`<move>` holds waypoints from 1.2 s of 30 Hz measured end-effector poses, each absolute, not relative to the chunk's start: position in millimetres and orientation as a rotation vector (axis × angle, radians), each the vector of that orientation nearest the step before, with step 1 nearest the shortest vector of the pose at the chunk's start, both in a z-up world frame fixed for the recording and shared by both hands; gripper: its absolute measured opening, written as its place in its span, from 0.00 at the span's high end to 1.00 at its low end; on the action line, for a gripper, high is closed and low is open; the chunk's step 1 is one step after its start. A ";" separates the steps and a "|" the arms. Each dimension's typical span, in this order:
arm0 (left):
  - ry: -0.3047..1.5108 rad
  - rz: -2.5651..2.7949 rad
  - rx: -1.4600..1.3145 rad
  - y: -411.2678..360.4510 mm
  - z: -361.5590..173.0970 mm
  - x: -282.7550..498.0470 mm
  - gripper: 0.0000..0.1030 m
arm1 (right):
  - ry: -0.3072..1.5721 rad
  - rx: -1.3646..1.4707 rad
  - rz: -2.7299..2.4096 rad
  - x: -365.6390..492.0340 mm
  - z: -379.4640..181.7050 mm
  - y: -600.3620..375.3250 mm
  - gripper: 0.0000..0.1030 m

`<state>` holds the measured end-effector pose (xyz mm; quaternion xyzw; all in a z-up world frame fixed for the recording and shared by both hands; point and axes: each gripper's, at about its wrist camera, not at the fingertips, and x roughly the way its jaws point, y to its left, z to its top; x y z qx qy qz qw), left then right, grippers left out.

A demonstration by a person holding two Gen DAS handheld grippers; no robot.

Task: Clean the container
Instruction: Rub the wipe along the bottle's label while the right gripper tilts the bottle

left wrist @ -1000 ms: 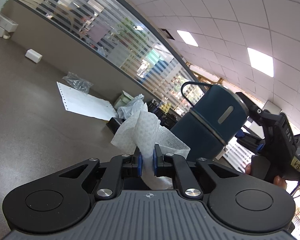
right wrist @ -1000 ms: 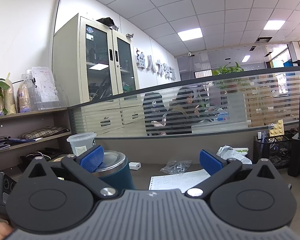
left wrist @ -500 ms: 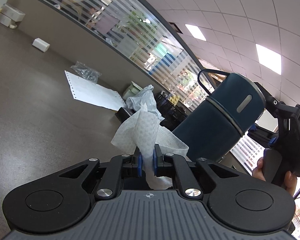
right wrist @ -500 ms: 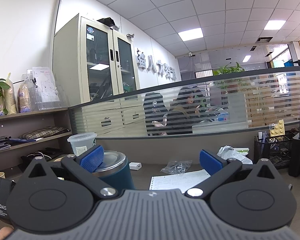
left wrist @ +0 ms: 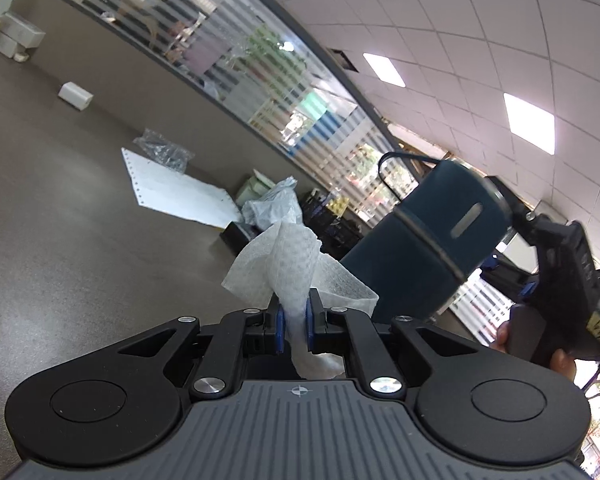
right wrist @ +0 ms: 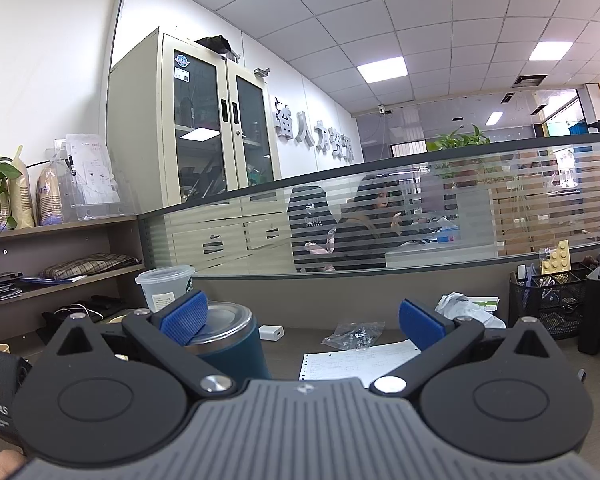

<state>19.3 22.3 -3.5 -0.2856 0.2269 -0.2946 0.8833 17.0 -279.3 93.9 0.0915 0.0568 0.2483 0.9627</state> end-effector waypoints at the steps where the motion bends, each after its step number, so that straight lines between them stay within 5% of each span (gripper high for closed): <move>1: 0.468 -0.610 -0.583 21.2 -1.1 17.7 0.88 | 0.115 0.185 0.503 17.1 93.9 -279.4 0.00; 36: 0.511 -0.614 -0.583 21.1 -2.6 22.2 0.89 | 0.116 0.187 0.507 17.1 87.7 -281.8 0.00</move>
